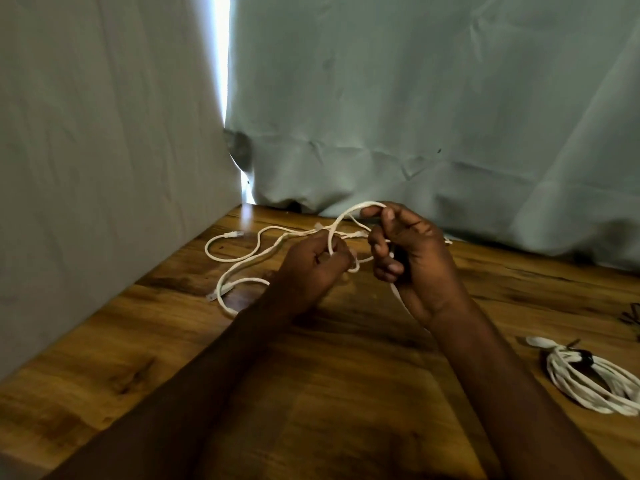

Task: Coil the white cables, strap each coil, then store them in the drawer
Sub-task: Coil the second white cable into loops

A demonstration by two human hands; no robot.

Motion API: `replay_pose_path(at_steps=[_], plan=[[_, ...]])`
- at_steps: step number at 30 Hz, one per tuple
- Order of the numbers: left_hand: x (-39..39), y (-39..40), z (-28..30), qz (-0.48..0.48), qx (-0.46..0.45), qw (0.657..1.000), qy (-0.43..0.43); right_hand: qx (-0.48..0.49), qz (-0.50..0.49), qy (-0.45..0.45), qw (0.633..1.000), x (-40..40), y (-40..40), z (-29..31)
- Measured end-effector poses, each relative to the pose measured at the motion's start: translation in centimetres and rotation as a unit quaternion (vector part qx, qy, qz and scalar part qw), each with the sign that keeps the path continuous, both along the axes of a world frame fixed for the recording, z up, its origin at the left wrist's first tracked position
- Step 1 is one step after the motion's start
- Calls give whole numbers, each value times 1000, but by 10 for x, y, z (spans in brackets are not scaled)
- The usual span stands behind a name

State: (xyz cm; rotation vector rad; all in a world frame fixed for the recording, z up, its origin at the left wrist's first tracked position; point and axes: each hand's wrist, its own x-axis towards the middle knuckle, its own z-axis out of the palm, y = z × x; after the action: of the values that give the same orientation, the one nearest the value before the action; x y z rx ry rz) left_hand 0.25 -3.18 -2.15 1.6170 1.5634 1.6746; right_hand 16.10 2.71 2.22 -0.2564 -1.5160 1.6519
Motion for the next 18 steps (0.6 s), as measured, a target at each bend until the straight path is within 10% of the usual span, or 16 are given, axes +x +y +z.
replay_pose_path(at_steps=[4,9,12,18], plan=[[3,-2,3,-67,46,996,-18,-31,7,19,999,3,1,-1],[-9,-6,8,-72,16,997,9,-38,-230,1,972,2,16,-6],[-6,-8,15,-180,-11,970,-164,0,-371,-46,928,5,34,-18],[-19,-13,28,-315,47,826,-465,318,-364,-459,746,-1,29,-40]])
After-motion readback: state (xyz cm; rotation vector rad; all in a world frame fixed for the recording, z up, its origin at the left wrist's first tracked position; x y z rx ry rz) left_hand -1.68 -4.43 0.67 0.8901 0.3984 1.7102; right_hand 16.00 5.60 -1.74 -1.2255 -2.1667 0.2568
